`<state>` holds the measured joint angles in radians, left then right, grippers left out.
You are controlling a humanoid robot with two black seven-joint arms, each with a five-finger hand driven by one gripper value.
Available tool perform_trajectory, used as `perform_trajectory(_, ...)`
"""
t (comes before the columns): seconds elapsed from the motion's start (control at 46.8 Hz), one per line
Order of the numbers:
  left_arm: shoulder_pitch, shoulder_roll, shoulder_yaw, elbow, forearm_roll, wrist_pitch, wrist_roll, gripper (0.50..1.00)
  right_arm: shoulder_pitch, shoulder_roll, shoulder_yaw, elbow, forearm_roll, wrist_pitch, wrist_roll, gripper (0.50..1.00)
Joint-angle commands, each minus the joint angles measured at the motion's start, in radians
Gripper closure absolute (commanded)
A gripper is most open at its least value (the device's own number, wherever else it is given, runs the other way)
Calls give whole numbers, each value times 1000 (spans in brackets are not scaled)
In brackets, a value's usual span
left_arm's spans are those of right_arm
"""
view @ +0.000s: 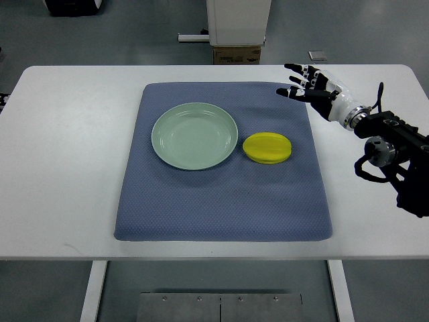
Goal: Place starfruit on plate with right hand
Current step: 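Move the right hand over the yellow starfruit beside the plate, then close the right hand's fingers around the yellow starfruit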
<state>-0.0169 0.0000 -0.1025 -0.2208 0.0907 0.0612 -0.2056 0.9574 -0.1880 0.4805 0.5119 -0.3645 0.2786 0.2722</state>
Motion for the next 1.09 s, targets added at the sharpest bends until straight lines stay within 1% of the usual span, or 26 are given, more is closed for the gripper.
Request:
perform_trajectory(0.0, 0, 0, 1, 0, 0, 0, 0, 500, 9, -13, -72, 4, -25, 17, 47, 500)
perform_trajectory(0.107, 0, 0, 1, 0, 1, 0, 0, 500, 21, -24, -170, 30, -36, 39, 102, 500)
perform_trajectory(0.171, 0, 0, 0, 0, 0, 0, 0, 500, 23, -36, -213, 57, -48, 39, 128, 500)
perform_trajectory(0.235, 0, 0, 1, 0, 0, 0, 0, 500, 23, -47, -235, 91, -70, 39, 145, 500)
perform_trajectory(0.364, 0, 0, 0, 0, 0, 0, 0, 500, 20, -54, -240, 137, -126, 39, 157, 500)
perform_trajectory(0.599, 0, 0, 0, 0, 0, 0, 0, 500, 9, -53, -247, 137, -228, 39, 202, 500)
perform_trajectory(0.813, 0, 0, 1, 0, 1, 0, 0, 500, 9, -53, -325, 132, -240, 30, 248, 502)
perform_trajectory(1.07, 0, 0, 1, 0, 1, 0, 0, 500, 3, -51, -358, 108, -241, 17, 256, 513)
